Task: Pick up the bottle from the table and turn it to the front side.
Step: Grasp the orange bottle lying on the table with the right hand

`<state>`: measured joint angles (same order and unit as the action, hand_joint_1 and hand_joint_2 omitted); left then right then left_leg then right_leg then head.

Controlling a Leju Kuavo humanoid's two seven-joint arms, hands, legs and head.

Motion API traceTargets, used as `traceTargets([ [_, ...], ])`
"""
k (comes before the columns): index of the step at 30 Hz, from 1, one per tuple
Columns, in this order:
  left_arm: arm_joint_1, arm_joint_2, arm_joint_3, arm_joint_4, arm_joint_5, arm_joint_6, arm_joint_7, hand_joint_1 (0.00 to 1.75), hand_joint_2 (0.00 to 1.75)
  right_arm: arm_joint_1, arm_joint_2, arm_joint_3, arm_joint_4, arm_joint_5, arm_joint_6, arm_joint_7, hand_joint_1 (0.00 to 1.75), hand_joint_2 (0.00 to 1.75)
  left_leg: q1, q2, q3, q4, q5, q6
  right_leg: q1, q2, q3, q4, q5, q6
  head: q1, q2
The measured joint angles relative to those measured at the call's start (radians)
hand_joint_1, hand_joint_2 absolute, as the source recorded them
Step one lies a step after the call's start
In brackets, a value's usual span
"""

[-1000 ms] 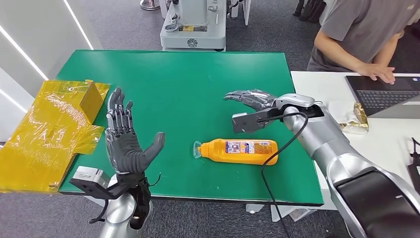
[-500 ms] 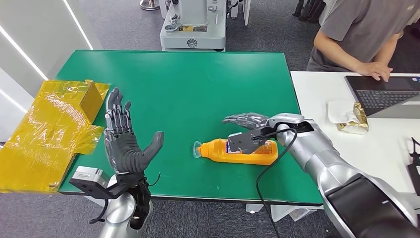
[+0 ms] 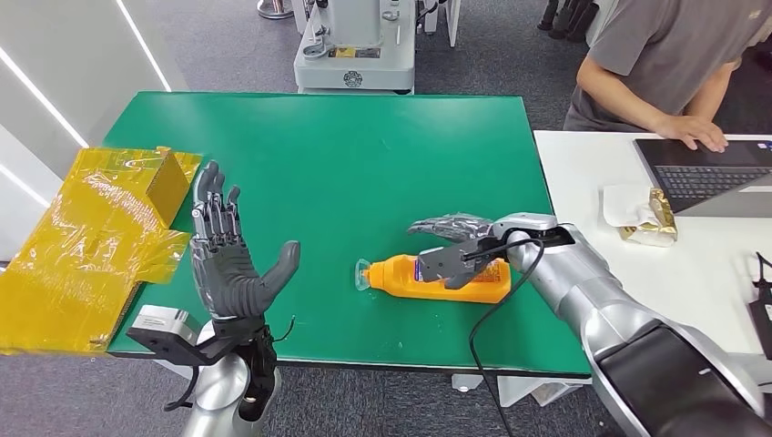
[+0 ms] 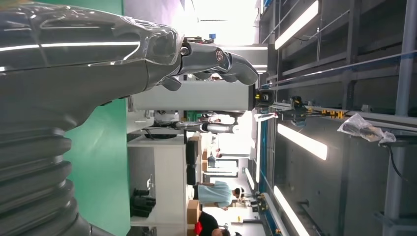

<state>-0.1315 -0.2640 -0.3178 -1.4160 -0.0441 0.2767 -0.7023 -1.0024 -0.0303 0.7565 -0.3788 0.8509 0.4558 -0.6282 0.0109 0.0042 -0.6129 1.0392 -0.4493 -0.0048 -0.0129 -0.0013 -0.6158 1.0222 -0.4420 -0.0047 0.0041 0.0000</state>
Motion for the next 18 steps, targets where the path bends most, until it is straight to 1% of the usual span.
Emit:
traceTargets([
  [5, 0.000, 0.000, 0.000, 0.000, 0.005, 0.009, 0.000, 0.00, 1.75, 0.020, 0.013, 0.018, 0.008, -0.023, -0.001, -0.002, 0.00, 1.75, 0.000, 0.000, 0.000, 0.000, 0.000, 0.000, 0.000, 0.000, 0.000, 0.000, 0.000, 0.000, 0.000, 0.000],
  [9, 0.000, 0.000, 0.000, 0.000, 0.006, 0.013, 0.000, 0.00, 1.75, 0.044, 0.015, 0.045, 0.015, -0.019, -0.019, 0.033, 0.00, 1.75, 0.000, 0.000, 0.000, 0.000, 0.000, 0.000, 0.000, 0.000, 0.000, 0.000, 0.000, 0.000, 0.000, 0.000],
  [14, 0.000, 0.000, 0.000, 0.000, 0.006, 0.013, 0.000, 0.00, 1.75, 0.057, -0.008, 0.074, 0.025, -0.010, -0.030, 0.074, 0.00, 1.75, 0.000, 0.000, 0.000, 0.000, 0.000, 0.000, 0.000, 0.000, 0.000, 0.000, 0.000, 0.000, 0.000, 0.000],
  [18, 0.000, 0.000, 0.000, 0.000, 0.007, 0.013, 0.000, 0.00, 1.75, 0.077, -0.032, 0.090, 0.028, -0.011, -0.068, 0.099, 0.00, 1.75, 0.000, 0.000, 0.000, 0.000, 0.000, 0.000, 0.000, 0.000, 0.000, 0.000, 0.000, 0.000, 0.000, 0.000],
])
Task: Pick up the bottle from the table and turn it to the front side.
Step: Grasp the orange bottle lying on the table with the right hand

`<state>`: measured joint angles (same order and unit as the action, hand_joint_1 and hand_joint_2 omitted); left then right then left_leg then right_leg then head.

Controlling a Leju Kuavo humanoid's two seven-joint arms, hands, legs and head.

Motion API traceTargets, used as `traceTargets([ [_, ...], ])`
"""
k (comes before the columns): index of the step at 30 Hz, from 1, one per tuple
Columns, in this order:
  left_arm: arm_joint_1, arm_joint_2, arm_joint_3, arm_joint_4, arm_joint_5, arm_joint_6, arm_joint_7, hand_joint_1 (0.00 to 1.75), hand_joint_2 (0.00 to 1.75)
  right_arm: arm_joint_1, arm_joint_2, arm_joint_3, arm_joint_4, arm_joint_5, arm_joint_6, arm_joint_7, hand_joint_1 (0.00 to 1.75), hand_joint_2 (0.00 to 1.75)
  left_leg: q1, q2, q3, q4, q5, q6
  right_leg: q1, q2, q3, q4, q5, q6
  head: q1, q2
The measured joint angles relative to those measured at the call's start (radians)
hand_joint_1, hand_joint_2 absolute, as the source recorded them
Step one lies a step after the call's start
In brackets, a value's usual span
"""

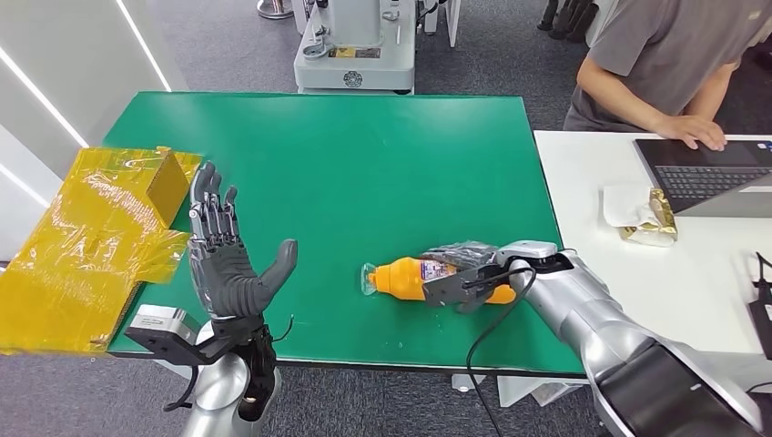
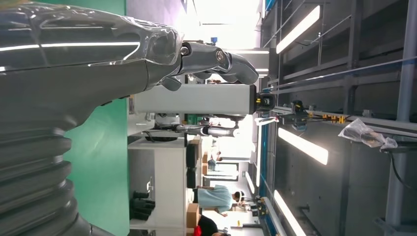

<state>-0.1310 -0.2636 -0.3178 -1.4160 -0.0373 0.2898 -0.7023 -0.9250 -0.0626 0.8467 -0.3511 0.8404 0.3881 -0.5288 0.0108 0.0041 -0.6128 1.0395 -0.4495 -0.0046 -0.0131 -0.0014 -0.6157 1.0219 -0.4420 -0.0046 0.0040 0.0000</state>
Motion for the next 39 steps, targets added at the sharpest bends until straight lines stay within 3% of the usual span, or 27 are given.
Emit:
traceTargets([
  [7, 0.000, 0.000, 0.000, 0.000, 0.001, -0.004, 0.000, 0.00, 1.75, 0.016, -0.030, 0.025, -0.001, 0.008, -0.057, 0.051, 0.00, 1.75, 0.000, 0.000, 0.001, 0.000, 0.000, 0.000, 0.000, 0.000, 0.001, 0.000, 0.000, 0.000, 0.000, 0.000],
  [14, 0.000, 0.000, 0.000, 0.000, 0.006, 0.000, 0.000, 0.00, 1.75, 0.025, -0.070, 0.058, -0.008, 0.062, -0.153, 0.188, 0.00, 1.75, 0.000, 0.001, 0.004, 0.000, 0.000, 0.001, 0.000, 0.000, 0.005, -0.001, 0.001, 0.001, 0.000, 0.000],
  [20, 0.001, 0.001, 0.000, 0.000, 0.006, 0.000, 0.000, 0.00, 1.75, 0.019, -0.096, 0.087, -0.014, 0.082, -0.165, 0.224, 0.00, 1.75, 0.000, 0.001, 0.007, 0.000, 0.001, 0.002, 0.000, 0.000, 0.009, -0.002, 0.002, 0.003, 0.000, 0.000],
  [21, 0.001, 0.001, 0.000, 0.000, 0.006, 0.000, 0.000, 0.00, 1.75, 0.019, -0.099, 0.091, -0.016, 0.085, -0.170, 0.229, 0.21, 1.75, 0.000, 0.001, 0.007, 0.000, 0.001, 0.003, 0.000, 0.000, 0.009, -0.002, 0.002, 0.004, 0.000, 0.000],
  [24, 0.001, 0.002, 0.000, 0.000, 0.006, 0.004, 0.000, 0.00, 1.75, 0.020, -0.105, 0.104, -0.020, 0.087, -0.196, 0.247, 1.51, 1.75, 0.000, 0.001, 0.008, 0.000, 0.002, 0.003, 0.000, 0.000, 0.010, -0.002, 0.003, 0.004, 0.000, 0.000],
  [25, 0.001, 0.002, 0.000, 0.000, 0.006, 0.006, 0.000, 0.00, 1.75, 0.020, -0.105, 0.109, -0.021, 0.088, -0.209, 0.253, 1.75, 1.75, 0.000, 0.001, 0.009, 0.000, 0.001, 0.003, 0.000, 0.000, 0.011, -0.003, 0.003, 0.004, 0.000, 0.000],
  [39, 0.001, 0.002, 0.000, 0.000, 0.009, 0.006, 0.000, 0.00, 1.75, 0.049, -0.085, 0.118, -0.029, 0.077, -0.365, 0.292, 1.75, 1.75, 0.000, 0.001, 0.009, 0.000, 0.002, 0.003, 0.000, 0.000, 0.011, -0.002, 0.003, 0.004, 0.000, 0.000],
])
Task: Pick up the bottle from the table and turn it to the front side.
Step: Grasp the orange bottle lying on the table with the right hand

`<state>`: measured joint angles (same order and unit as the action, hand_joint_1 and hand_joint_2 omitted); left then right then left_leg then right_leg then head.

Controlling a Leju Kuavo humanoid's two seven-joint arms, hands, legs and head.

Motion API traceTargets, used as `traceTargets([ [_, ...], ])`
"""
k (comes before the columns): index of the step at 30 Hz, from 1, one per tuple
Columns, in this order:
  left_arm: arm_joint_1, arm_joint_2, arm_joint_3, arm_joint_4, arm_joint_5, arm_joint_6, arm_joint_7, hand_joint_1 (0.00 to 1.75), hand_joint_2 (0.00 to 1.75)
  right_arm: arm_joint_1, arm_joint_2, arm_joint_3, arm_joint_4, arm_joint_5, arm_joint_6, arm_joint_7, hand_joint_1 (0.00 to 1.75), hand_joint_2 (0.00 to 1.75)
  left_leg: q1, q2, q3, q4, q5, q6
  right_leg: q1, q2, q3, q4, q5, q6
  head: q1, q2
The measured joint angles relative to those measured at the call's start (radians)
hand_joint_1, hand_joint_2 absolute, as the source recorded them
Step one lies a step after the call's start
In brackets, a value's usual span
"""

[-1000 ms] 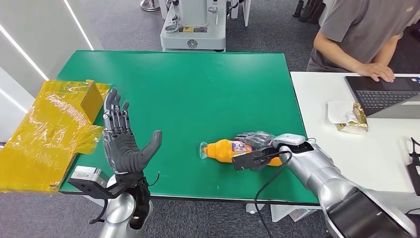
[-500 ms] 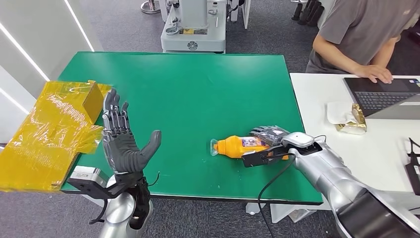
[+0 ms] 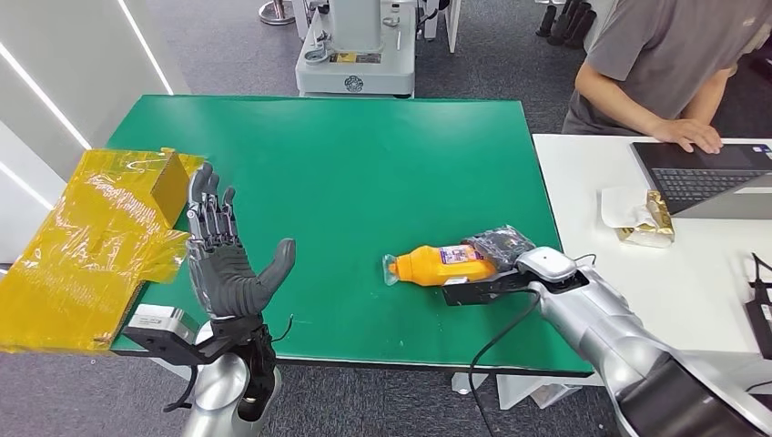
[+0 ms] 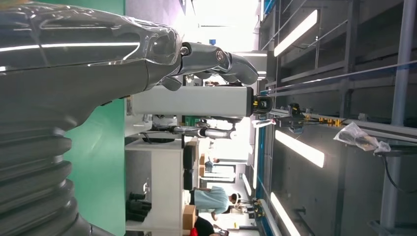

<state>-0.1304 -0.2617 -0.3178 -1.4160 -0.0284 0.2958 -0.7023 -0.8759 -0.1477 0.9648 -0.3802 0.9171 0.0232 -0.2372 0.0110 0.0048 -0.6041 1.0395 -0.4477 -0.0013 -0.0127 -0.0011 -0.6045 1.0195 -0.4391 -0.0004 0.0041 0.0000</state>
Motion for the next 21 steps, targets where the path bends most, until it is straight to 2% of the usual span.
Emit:
traceTargets([
  [4, 0.000, 0.000, 0.000, 0.000, -0.001, -0.006, 0.000, 0.00, 1.75, 0.013, 0.006, 0.000, 0.000, -0.012, -0.047, 0.003, 1.75, 1.75, 0.000, 0.000, 0.000, 0.000, 0.000, 0.000, 0.000, 0.000, 0.000, 0.000, 0.000, 0.000, 0.000, 0.000],
  [13, 0.000, 0.000, 0.000, 0.000, -0.003, -0.007, 0.000, 0.00, 1.75, 0.020, 0.011, -0.002, -0.002, -0.016, -0.070, -0.001, 1.75, 1.75, 0.000, 0.000, 0.000, 0.000, 0.000, 0.000, 0.000, 0.000, 0.000, 0.000, 0.000, 0.000, 0.000, 0.000],
  [21, 0.001, 0.000, 0.000, -0.005, -0.009, 0.004, 0.000, 0.00, 1.75, 0.076, 0.054, -0.062, -0.016, -0.082, -0.273, -0.015, 1.75, 1.75, 0.000, 0.000, -0.004, 0.000, 0.000, 0.000, 0.000, 0.000, -0.004, 0.000, 0.000, 0.000, 0.000, 0.000],
])
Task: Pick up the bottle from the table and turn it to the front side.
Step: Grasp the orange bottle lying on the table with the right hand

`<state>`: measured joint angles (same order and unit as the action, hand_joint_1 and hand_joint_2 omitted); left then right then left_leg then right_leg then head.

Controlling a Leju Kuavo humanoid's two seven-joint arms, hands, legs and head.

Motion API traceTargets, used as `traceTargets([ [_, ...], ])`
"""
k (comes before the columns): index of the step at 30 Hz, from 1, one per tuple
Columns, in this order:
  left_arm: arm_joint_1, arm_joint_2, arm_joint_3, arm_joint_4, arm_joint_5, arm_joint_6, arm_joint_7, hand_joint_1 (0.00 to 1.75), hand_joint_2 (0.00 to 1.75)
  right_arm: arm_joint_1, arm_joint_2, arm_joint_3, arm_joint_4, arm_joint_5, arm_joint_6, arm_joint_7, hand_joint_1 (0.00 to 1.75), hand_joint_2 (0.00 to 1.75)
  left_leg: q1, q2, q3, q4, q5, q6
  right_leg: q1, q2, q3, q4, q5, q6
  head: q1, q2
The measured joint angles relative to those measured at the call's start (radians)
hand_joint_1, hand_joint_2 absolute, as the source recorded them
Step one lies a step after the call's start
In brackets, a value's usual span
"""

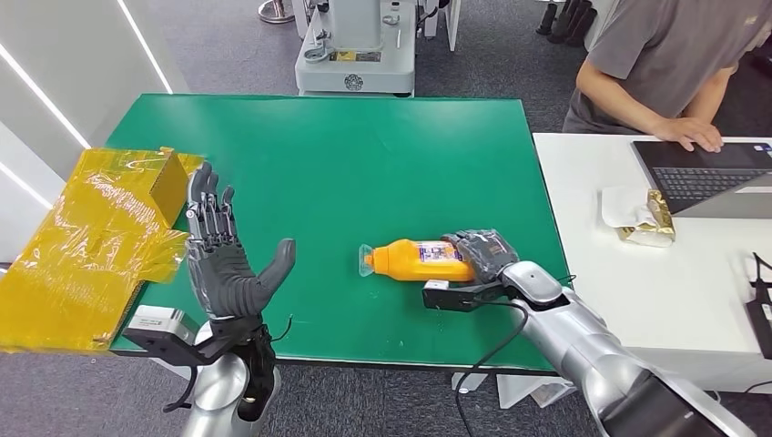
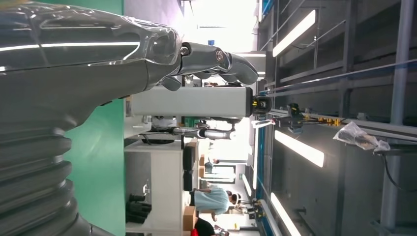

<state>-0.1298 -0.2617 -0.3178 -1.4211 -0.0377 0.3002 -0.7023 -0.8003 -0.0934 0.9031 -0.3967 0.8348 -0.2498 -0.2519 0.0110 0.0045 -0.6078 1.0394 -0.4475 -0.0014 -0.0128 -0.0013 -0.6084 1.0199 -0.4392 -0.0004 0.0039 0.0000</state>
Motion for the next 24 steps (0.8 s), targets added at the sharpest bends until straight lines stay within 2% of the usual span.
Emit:
traceTargets([
  [4, 0.000, 0.000, 0.000, -0.002, 0.000, 0.005, 0.000, 0.00, 1.75, 0.020, 0.022, -0.038, -0.014, -0.032, -0.071, -0.013, 1.75, 1.75, 0.000, -0.002, -0.003, 0.000, 0.000, 0.000, 0.000, -0.002, -0.002, 0.000, 0.000, 0.000, 0.000, 0.000],
  [9, 0.000, -0.001, 0.000, 0.000, 0.000, 0.010, 0.000, 0.00, 1.75, 0.032, 0.053, -0.135, -0.050, -0.110, -0.297, -0.030, 1.75, 1.75, 0.000, -0.001, -0.005, 0.000, 0.000, 0.000, 0.000, -0.001, -0.005, 0.000, 0.000, 0.000, 0.000, 0.000],
  [13, -0.005, -0.002, 0.000, 0.018, -0.007, -0.007, 0.000, 0.00, 1.75, 0.059, 0.092, -0.240, -0.099, -0.126, -0.422, -0.119, 1.75, 1.75, 0.000, -0.001, -0.006, 0.000, 0.000, 0.000, 0.000, -0.001, -0.006, 0.000, 0.000, 0.000, 0.000, 0.000],
  [18, -0.043, -0.007, 0.000, 0.059, -0.028, -0.007, 0.000, 0.00, 1.75, 0.138, 0.185, -0.528, -0.234, 0.058, -0.435, -0.304, 1.75, 1.75, 0.000, -0.001, -0.007, 0.000, 0.000, 0.000, 0.000, -0.001, -0.007, 0.000, 0.000, 0.000, 0.000, 0.000],
  [24, -0.090, -0.015, 0.000, 0.103, -0.047, -0.002, 0.000, 0.00, 1.75, 0.184, 0.272, -0.782, -0.327, 0.124, -0.435, -0.389, 1.75, 1.75, 0.000, -0.001, -0.007, 0.000, 0.000, 0.000, 0.000, -0.002, -0.007, 0.000, 0.000, 0.000, 0.000, 0.000],
])
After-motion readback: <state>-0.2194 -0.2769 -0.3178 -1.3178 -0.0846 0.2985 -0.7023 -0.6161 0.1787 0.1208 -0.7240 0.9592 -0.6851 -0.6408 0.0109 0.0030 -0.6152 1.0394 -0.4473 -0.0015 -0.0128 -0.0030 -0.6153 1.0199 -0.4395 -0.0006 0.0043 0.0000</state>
